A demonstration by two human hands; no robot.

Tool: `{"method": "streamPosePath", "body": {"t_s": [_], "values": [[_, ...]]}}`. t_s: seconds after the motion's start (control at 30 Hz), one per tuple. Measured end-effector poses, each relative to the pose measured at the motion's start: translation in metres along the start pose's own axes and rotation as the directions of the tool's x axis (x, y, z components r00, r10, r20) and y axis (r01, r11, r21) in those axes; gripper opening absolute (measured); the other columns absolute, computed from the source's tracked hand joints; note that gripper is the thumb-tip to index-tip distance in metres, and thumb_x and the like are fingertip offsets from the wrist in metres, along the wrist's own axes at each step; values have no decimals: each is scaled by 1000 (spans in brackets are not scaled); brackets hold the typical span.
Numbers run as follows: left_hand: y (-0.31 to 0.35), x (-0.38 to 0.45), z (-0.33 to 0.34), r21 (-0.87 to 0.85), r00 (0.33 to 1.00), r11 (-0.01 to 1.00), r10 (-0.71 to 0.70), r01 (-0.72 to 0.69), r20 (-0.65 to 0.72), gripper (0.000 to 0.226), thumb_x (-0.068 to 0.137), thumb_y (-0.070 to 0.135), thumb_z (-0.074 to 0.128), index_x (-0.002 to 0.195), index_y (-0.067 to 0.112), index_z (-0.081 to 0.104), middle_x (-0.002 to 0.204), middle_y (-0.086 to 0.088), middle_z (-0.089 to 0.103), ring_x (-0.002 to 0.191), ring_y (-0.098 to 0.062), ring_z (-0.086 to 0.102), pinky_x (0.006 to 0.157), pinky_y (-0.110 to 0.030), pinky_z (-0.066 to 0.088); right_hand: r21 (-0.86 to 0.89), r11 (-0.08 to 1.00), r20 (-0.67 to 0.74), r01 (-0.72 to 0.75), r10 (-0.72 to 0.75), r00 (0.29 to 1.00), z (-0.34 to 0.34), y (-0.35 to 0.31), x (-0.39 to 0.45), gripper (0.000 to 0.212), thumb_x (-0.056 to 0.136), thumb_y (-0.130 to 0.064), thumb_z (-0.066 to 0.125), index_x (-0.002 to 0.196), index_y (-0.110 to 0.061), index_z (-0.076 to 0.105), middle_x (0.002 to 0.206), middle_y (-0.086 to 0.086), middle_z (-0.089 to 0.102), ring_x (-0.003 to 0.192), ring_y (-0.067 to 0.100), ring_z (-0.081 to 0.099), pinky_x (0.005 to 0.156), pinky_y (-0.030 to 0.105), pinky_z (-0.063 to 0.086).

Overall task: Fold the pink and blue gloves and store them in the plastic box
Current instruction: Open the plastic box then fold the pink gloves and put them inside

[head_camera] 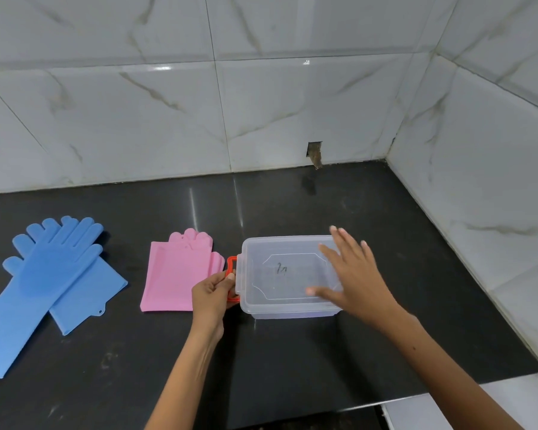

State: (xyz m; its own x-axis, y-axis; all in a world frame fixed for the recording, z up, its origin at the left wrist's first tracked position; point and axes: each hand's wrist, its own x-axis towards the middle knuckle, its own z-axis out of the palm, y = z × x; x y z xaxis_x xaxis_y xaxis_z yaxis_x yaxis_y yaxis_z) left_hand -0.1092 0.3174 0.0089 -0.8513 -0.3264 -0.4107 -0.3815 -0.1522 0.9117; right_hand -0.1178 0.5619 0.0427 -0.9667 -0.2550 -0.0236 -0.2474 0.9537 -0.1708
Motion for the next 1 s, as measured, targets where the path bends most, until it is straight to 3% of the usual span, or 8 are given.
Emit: {"method": "streamPosePath", "body": {"t_s": [0.1, 0.23, 0.37, 0.43, 0.6, 0.77, 1.0], "values": [[2, 3, 1, 10, 1000, 1000, -28, 28, 7, 19, 92, 10, 57, 79, 13, 71, 81, -11, 72, 80, -26, 67, 80, -40, 56, -6, 974, 177, 226, -222, 959, -3, -15, 21, 127, 52, -93, 40, 148, -23, -5, 157, 7, -21, 142, 24, -25, 115, 52, -11], [2, 4, -1, 9, 999, 999, -37, 37, -1, 14, 90, 11, 60, 82, 12, 72, 82, -9, 73, 77, -22, 69, 76, -36, 57, -60, 945, 291, 321, -291, 911, -3, -27, 48, 134, 46, -89, 57, 147, -28, -7, 158, 11, -12, 145, 32, -12, 115, 53, -8], [-2, 5, -2, -6, 1000, 1000, -23, 23, -11, 15, 90, 11, 61, 81, 11, 73, 68, -2, 74, 66, -16, 69, 65, -29, 57, -44, 925, 143, 378, -369, 919, 1, -27, 54, 121, 46, -84, 62, 143, -29, 16, 146, 8, 24, 133, 26, 25, 113, 44, 16], [-4, 6, -2, -15, 999, 999, -29, 28, -20, 18, 90, 11, 61, 77, 14, 73, 70, -3, 74, 69, -18, 69, 69, -32, 57, -39, 913, 59, 405, -403, 913, 3, -26, 52, 113, 46, -84, 61, 138, -27, 27, 139, 4, 32, 124, 22, 32, 108, 39, 21], [-9, 6, -1, -16, 999, 999, -36, 36, -21, 17, 91, 11, 60, 80, 13, 73, 78, -8, 74, 75, -22, 70, 76, -36, 58, -11, 904, 23, 428, -428, 903, 3, -23, 52, 99, 47, -86, 57, 127, -30, 39, 133, 0, 36, 118, 17, 35, 104, 36, 24], [-11, 5, -1, -13, 999, 1000, -25, 25, -29, 19, 91, 11, 58, 81, 13, 74, 70, 0, 75, 69, -16, 71, 69, -29, 58, 22, 909, 20, 416, -417, 909, 3, -22, 50, 95, 44, -84, 57, 124, -35, 42, 130, -2, 35, 115, 15, 34, 102, 32, 23], [-14, 3, 2, -14, 998, 999, -34, 33, -51, 15, 91, 13, 59, 85, 13, 72, 79, -5, 75, 79, -21, 71, 77, -35, 58, 114, 909, 24, 400, -405, 914, 5, -19, 49, 88, 46, -81, 64, 121, -39, 43, 135, -3, 34, 121, 13, 31, 105, 33, 21]]}}
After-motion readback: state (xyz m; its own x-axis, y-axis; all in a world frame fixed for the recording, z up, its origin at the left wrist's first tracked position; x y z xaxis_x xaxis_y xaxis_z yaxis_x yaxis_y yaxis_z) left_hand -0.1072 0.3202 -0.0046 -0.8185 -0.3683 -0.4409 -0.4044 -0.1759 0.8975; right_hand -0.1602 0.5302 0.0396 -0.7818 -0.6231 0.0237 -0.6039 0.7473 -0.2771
